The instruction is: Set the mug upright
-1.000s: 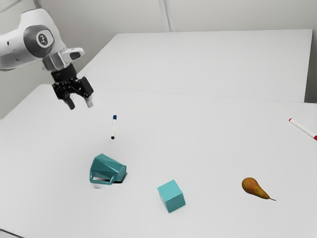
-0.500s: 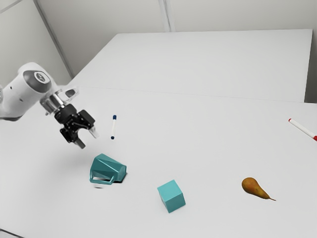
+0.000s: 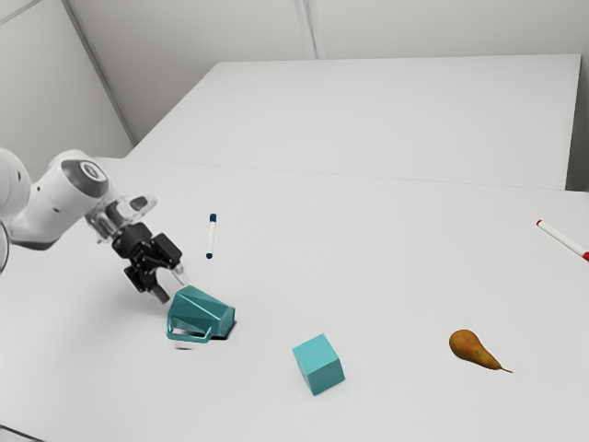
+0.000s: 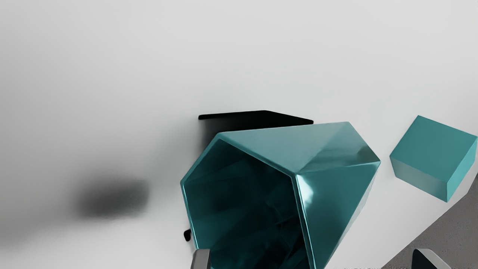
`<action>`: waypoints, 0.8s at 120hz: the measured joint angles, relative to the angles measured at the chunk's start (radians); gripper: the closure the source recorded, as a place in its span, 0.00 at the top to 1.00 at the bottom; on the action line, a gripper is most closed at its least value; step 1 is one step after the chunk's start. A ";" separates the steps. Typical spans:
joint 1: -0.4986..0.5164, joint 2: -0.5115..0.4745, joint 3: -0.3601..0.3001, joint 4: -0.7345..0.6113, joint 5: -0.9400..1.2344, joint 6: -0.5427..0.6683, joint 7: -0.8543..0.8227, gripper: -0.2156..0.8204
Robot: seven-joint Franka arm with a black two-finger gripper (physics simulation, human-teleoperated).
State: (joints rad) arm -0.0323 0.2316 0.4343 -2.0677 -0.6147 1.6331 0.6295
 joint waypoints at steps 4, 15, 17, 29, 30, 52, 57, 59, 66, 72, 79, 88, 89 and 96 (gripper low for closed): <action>0.000 0.001 0.000 -0.010 -0.007 0.000 0.008 0.77; -0.001 0.003 0.000 -0.023 -0.022 0.000 0.026 0.77; -0.001 0.003 -0.001 -0.024 -0.025 0.000 0.029 0.77; -0.002 0.004 -0.008 -0.040 -0.045 0.000 0.045 0.76; -0.002 0.004 -0.009 -0.042 -0.047 0.000 0.046 0.76; -0.003 0.003 -0.027 -0.055 -0.078 0.002 0.065 0.70; -0.003 0.002 -0.030 -0.055 -0.083 0.003 0.067 0.66; -0.003 0.002 -0.032 -0.055 -0.085 0.004 0.068 0.64; -0.003 0.002 -0.038 -0.056 -0.094 0.006 0.068 0.57; -0.003 0.001 -0.045 -0.057 -0.099 0.007 0.067 0.51; -0.003 0.000 -0.048 -0.057 -0.105 0.009 0.065 0.44; -0.003 -0.008 -0.057 -0.056 -0.110 0.010 0.060 0.34; -0.003 -0.008 -0.058 -0.056 -0.110 0.010 0.059 0.33; -0.003 -0.015 -0.066 -0.056 -0.112 0.010 0.055 0.26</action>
State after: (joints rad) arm -0.0352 0.2167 0.3687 -2.1235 -0.7268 1.6432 0.6846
